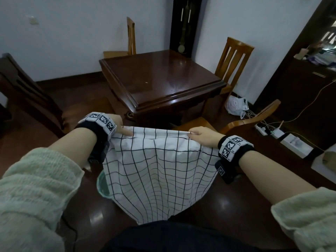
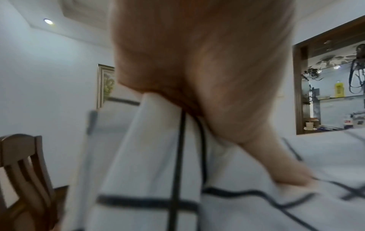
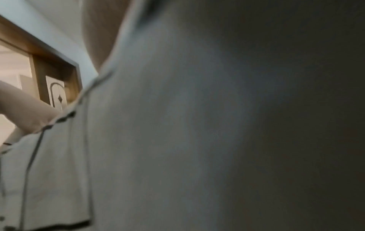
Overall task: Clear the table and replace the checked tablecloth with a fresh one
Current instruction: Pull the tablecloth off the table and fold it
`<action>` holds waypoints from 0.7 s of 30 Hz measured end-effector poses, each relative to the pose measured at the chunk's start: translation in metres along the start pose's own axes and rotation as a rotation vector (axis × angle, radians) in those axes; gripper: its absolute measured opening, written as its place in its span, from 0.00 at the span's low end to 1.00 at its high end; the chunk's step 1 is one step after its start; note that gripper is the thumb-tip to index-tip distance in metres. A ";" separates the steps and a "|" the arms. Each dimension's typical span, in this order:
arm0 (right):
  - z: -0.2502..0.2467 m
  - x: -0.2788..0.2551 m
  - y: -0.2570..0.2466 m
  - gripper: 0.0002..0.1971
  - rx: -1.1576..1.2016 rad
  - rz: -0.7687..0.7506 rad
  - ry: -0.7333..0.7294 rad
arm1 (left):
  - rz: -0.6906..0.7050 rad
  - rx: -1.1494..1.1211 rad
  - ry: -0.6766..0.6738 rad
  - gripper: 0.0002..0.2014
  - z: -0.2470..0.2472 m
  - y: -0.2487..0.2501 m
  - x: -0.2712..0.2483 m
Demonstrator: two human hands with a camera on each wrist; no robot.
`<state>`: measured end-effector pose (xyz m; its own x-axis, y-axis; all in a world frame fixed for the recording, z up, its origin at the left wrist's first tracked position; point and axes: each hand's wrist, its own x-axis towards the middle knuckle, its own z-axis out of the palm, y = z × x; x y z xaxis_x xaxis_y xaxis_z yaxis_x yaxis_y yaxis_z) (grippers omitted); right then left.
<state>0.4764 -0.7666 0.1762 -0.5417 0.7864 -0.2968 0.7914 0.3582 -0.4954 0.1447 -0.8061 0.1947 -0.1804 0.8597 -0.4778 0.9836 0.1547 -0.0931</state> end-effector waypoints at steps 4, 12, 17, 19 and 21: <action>0.000 0.006 -0.009 0.18 0.101 0.017 0.073 | 0.051 0.170 0.453 0.31 -0.003 0.017 -0.006; -0.003 0.000 -0.021 0.14 0.460 0.031 0.056 | 0.570 -0.065 0.404 0.55 0.060 0.095 -0.007; -0.005 -0.006 -0.005 0.16 -0.068 0.160 -0.183 | 0.511 -0.083 0.191 0.06 0.058 0.115 -0.006; -0.004 -0.007 0.006 0.19 -0.198 0.225 -0.129 | 0.473 -0.071 0.077 0.06 0.055 0.122 -0.007; -0.001 -0.010 0.005 0.23 -0.301 0.166 0.042 | 0.448 -0.098 0.035 0.08 0.052 0.126 -0.005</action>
<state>0.4863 -0.7723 0.1774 -0.3918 0.8641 -0.3160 0.9190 0.3513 -0.1787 0.2696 -0.8168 0.1398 0.2616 0.8681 -0.4218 0.9607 -0.1922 0.2002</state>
